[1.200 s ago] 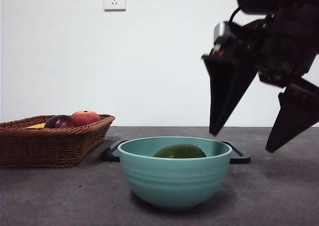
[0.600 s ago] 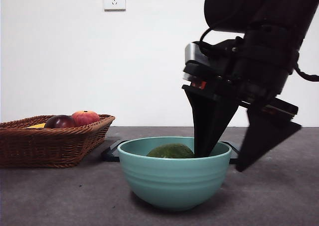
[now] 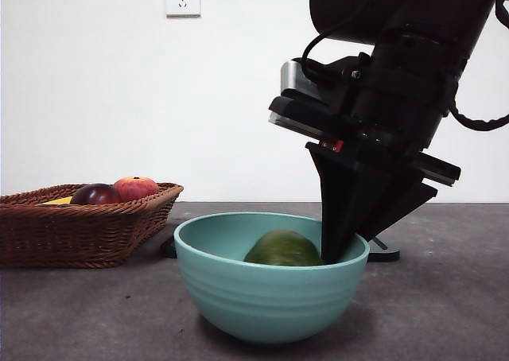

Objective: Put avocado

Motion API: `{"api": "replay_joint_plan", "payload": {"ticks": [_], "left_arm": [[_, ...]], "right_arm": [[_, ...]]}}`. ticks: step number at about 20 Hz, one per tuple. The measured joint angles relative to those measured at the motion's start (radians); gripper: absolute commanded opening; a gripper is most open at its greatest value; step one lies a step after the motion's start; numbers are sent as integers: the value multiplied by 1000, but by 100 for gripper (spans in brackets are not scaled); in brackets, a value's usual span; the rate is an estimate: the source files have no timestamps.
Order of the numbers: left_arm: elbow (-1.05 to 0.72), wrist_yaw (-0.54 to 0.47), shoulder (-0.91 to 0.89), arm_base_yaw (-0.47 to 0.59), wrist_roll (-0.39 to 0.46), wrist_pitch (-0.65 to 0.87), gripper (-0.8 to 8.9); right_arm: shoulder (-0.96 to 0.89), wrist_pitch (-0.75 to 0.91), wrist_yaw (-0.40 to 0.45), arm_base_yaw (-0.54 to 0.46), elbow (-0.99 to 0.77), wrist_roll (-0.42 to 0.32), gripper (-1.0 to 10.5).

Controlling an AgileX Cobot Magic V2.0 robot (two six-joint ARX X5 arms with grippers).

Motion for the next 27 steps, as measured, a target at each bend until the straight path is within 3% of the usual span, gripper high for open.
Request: {"api": "replay_joint_plan", "payload": {"ticks": [3, 7, 13, 18, 27], "left_arm": [[0, 0, 0, 0, 0, 0, 593], [0, 0, 0, 0, 0, 1, 593], [0, 0, 0, 0, 0, 7, 593], [0, 0, 0, 0, 0, 7, 593], [0, 0, 0, 0, 0, 7, 593]], "right_arm": [[4, -63, 23, -31, 54, 18, 6], [84, -209, 48, -148, 242, 15, 6], [353, -324, 47, -300, 624, -23, 6], [584, -384, 22, -331, 933, -30, 6], [673, -399, -2, -331, 979, -49, 6]]}}
